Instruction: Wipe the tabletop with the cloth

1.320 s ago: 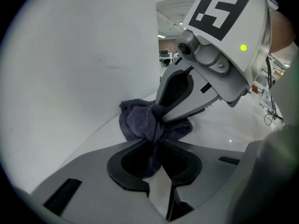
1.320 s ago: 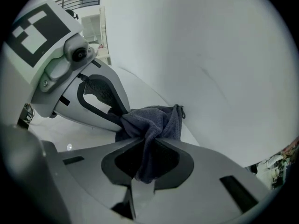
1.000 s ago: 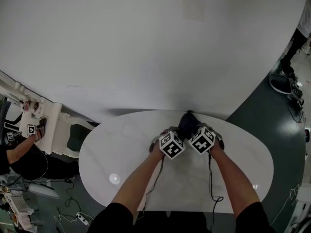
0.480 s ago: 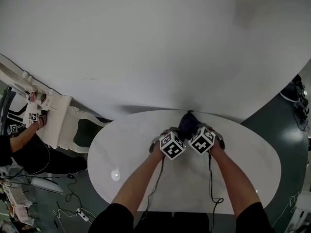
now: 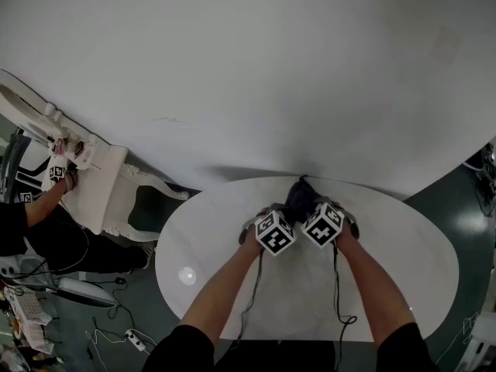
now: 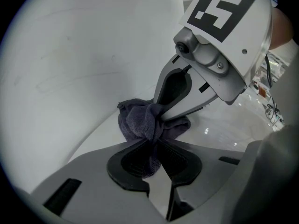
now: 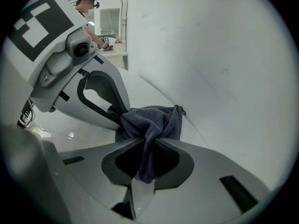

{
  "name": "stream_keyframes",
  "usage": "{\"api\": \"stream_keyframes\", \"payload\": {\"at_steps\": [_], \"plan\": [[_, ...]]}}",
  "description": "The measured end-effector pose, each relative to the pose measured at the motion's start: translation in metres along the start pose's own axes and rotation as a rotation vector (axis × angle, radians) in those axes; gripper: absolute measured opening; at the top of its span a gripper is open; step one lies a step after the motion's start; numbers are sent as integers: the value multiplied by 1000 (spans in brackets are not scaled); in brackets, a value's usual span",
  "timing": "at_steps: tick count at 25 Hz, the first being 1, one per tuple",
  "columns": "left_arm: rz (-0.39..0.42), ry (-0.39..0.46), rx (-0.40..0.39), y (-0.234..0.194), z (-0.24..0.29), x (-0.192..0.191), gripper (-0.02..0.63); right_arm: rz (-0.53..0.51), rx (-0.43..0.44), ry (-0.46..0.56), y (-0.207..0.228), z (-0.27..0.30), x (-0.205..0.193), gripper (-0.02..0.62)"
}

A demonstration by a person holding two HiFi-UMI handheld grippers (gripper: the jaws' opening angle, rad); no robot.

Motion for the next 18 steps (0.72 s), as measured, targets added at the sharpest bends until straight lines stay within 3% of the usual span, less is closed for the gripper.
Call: {"api": "stream_keyframes", "payload": {"at_steps": [18], "plan": [[-38,-30,51,-69,-61,-98,71,-59,22,24,-66,55,109,41]]}}
Point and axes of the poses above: the fingertips, and each gripper's own axes: z forward along the fingers, y to its right, x out of its top, the point moved 10 cm from there along -z, backward along the fingers, and after that the axes turned 1 degree about y, right-handed, at the moved point
